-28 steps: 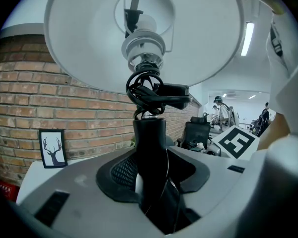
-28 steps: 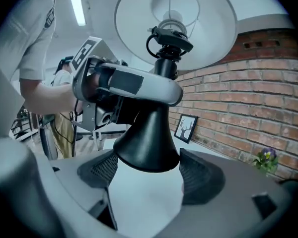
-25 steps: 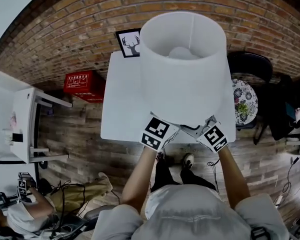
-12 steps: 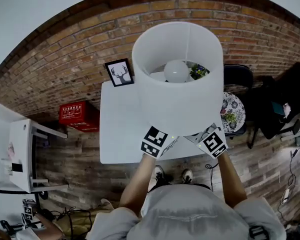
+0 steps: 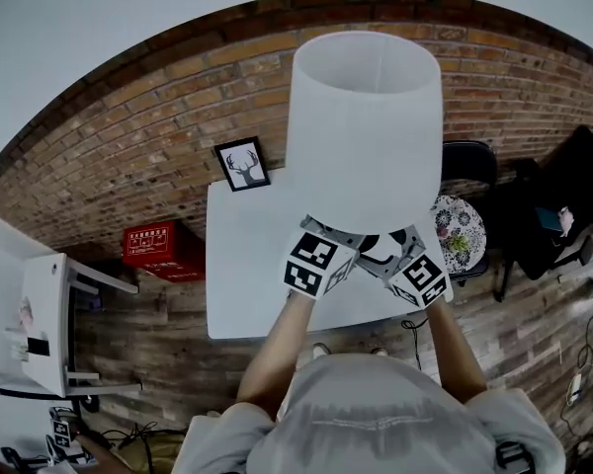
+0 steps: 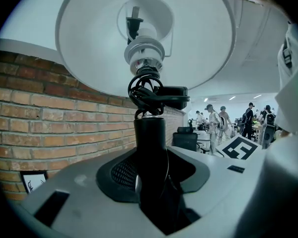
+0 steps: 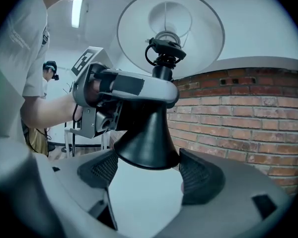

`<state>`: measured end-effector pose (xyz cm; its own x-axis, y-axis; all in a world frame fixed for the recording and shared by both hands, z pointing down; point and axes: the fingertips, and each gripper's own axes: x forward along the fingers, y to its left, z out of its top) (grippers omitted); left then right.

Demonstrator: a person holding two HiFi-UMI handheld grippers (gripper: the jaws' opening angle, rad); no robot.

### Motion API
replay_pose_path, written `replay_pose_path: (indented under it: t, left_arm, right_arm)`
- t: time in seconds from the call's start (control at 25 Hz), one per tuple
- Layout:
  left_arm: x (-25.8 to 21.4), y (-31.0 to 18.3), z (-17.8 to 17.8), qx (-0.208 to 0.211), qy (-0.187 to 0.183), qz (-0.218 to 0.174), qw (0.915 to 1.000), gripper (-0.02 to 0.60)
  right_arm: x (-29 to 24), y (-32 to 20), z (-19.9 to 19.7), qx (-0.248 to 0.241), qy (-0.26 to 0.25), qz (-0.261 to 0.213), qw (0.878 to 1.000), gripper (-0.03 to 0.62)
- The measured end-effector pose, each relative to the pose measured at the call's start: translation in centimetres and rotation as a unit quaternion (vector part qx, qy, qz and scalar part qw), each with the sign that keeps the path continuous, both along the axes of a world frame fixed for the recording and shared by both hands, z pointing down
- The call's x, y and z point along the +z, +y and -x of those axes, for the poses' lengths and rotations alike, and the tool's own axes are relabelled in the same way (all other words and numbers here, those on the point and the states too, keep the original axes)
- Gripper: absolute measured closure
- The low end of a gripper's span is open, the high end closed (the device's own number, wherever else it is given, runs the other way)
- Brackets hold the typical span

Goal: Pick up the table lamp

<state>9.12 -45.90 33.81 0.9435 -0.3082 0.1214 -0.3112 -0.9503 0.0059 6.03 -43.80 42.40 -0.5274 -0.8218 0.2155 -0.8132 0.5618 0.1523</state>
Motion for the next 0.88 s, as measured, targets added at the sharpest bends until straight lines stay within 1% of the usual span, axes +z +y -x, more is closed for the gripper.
replay_pose_path:
  t: [0.2, 0.44, 0.56, 0.72, 0.88]
  left_arm:
    - [2.0, -1.3, 0.3, -0.007, -0.017, 0.028, 0.9994, 0.423]
    - [4.3, -1.7, 1.0, -0.018, -0.021, 0.063, 0.9976, 0.423]
    - [4.9, -1.5, 1.3, -0.023, -0.021, 0.071, 0.9970, 0.423]
    - [5.3, -1.2, 1.4, -0.027, -0.022, 0.076, 0.9965, 0.423]
    - [5.5, -0.8, 1.6, -0.031, -0.024, 0.077, 0.9963, 0.423]
  right_arm:
    - [1.5, -0.8, 0.6, -0.002, 0.001, 0.021, 1.000, 0.214]
    - [3.6, -0.5, 1.4, -0.009, 0.007, 0.050, 0.999, 0.220]
    - [4.2, -0.1, 1.5, -0.013, 0.011, 0.056, 0.998, 0.221]
    - [4.7, 0.2, 1.6, -0.016, 0.023, 0.060, 0.998, 0.250]
    - [4.9, 0.6, 1.9, -0.019, 0.030, 0.066, 0.997, 0.260]
